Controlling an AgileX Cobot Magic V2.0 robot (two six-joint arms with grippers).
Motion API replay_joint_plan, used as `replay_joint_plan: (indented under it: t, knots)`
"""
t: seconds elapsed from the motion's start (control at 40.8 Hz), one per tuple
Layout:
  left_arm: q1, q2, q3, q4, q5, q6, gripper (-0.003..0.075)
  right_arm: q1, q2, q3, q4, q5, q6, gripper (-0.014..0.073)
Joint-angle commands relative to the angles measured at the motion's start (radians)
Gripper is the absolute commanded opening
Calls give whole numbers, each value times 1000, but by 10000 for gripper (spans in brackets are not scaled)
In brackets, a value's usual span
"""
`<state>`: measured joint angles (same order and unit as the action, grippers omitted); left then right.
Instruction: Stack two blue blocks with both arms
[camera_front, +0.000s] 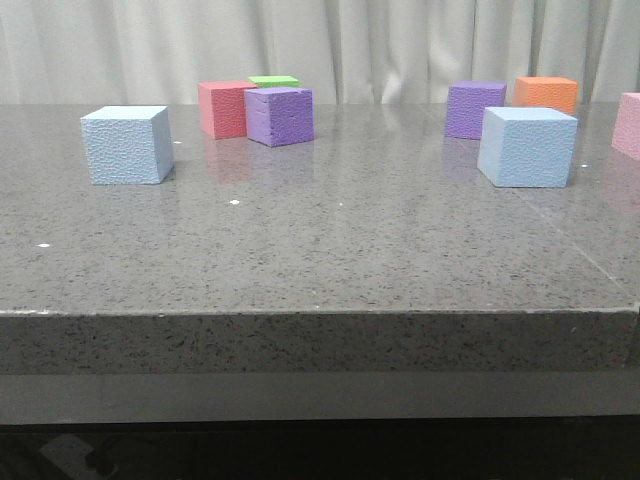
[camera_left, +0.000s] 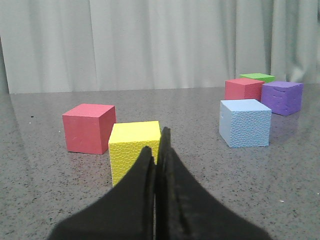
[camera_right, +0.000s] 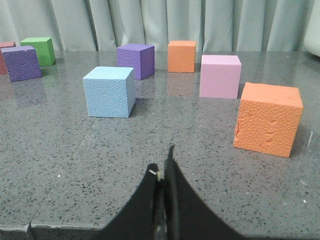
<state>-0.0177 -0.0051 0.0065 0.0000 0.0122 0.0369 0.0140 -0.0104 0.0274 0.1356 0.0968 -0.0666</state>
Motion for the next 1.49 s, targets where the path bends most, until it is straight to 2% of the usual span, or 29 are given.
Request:
replay_joint_plan:
  t: [0.0,0.441,0.784,0.906,1.127,1.371,1.469]
  knots:
    - [-5,-18,1,-10,-73,-9,-20,-5,-19,-6,0,-83,-5,-66]
    - [-5,-18,1,-10,-73,-9,-20,-5,-19,-6,0,-83,-5,-66]
    - [-5,-18,-1,-12,-123,-9,-20,-5,-19,-10,-4,-151,-5,-66]
    - [-5,-18,-56,-112,-110,-11,-20,-5,-19,-102,-4,-97,-5,-66]
    - [-5,43,-349,-127,84,-11,-20,-5,13,-379,-88,129,-5,-66]
    - [-5,299,-715,-83,501,-11,-20,-5,203,-671,-115,372,-5,-66]
    - [-5,390,-773,-83,548,-11,-20,-5,290,-730,-115,476,-5,-66]
